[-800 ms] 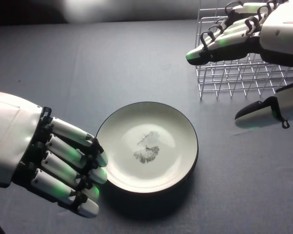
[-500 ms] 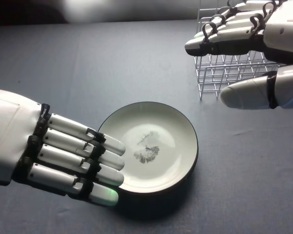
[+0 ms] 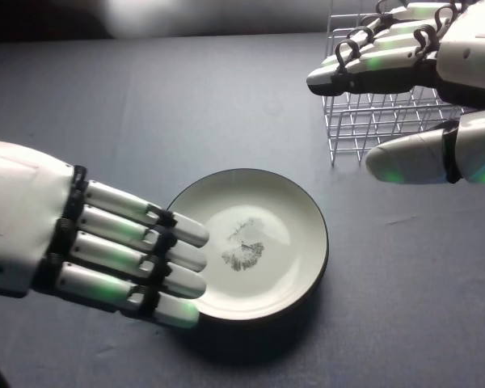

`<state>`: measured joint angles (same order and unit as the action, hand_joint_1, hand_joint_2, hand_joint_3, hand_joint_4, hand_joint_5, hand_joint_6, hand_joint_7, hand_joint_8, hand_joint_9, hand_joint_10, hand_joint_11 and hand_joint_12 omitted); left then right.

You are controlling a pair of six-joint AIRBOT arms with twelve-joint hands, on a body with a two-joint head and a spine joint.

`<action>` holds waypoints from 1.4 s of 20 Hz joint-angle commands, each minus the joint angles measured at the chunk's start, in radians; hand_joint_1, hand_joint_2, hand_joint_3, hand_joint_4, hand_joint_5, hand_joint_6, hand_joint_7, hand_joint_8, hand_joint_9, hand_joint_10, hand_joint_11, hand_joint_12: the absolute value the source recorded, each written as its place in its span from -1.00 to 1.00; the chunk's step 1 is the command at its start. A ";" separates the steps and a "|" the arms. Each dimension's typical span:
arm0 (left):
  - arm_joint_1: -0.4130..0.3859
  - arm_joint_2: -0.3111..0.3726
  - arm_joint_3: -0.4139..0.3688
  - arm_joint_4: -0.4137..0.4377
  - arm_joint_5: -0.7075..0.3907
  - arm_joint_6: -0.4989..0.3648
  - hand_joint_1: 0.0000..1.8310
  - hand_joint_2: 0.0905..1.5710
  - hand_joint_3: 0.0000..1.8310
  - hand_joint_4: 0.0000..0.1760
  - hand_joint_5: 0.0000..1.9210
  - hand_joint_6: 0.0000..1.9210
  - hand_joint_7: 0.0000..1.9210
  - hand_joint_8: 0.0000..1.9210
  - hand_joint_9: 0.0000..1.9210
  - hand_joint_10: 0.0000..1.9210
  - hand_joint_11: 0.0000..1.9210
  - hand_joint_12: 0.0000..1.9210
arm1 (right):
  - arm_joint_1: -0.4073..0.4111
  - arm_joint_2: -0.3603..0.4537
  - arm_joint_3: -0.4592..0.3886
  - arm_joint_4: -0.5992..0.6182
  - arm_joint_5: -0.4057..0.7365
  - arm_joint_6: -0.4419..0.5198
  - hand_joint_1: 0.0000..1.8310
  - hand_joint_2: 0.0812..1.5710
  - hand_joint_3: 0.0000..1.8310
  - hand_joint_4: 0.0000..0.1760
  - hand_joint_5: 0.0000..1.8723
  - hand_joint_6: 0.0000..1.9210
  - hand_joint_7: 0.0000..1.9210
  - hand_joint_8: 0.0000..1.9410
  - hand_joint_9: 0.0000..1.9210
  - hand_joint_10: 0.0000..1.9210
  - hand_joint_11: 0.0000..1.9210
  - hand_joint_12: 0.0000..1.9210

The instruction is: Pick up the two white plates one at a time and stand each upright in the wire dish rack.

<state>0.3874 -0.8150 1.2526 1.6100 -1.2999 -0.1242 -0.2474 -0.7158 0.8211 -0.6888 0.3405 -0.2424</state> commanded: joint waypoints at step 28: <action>0.078 -0.245 0.188 0.116 0.287 0.024 -1.00 0.41 -0.99 -1.00 -1.00 -1.00 -1.00 -1.00 -1.00 -1.00 -1.00 -1.00 | -0.017 -0.020 0.016 -0.297 0.213 -0.007 -1.00 0.64 -1.00 -1.00 -0.70 -0.99 -0.74 -0.99 -0.80 -1.00 -1.00 -0.53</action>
<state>0.4656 -1.0630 1.4376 1.7775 -0.9848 -0.1005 -0.2768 -0.7418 0.8349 -1.0229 0.4740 -0.2489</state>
